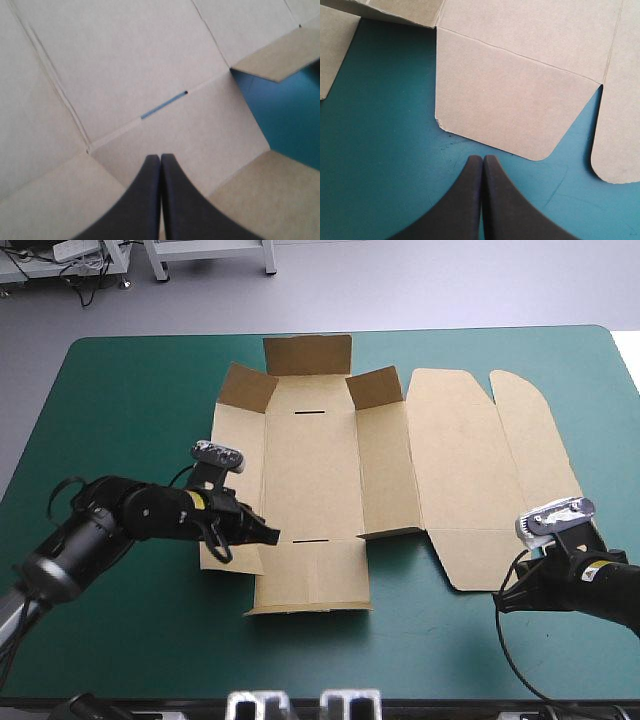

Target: Fold the box

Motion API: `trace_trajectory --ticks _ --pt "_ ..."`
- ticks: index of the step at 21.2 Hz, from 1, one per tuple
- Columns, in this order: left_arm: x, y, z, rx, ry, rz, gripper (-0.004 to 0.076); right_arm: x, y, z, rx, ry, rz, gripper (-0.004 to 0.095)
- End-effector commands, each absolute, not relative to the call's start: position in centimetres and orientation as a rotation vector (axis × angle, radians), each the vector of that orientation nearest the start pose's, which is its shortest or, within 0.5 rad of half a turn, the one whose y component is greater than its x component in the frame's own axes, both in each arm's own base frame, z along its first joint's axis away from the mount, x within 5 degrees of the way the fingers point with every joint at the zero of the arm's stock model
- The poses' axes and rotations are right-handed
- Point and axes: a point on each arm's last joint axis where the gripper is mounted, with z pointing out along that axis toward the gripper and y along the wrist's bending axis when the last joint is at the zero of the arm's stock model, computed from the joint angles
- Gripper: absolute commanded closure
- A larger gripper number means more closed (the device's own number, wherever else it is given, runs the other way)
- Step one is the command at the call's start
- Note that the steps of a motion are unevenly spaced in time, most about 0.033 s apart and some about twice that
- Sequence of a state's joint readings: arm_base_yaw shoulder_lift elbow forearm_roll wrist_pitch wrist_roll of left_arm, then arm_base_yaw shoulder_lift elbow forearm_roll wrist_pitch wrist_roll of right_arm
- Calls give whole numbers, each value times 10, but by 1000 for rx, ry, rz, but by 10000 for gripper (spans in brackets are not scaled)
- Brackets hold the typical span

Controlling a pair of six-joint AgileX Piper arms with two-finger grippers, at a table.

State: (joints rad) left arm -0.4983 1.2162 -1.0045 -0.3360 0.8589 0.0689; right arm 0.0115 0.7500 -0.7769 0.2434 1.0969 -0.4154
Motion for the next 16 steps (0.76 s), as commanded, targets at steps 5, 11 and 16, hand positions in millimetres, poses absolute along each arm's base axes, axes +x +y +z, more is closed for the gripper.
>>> trace_trajectory --ticks 5,11,16 --pt "263 -131 315 433 2613 -716 467 119 23 331 -472 2396 162 923" --pt "269 -81 317 302 2679 -827 273 119 23 331 -472 2396 162 923" --pt "274 -49 314 224 2697 -727 273 119 23 331 -472 2396 162 923"
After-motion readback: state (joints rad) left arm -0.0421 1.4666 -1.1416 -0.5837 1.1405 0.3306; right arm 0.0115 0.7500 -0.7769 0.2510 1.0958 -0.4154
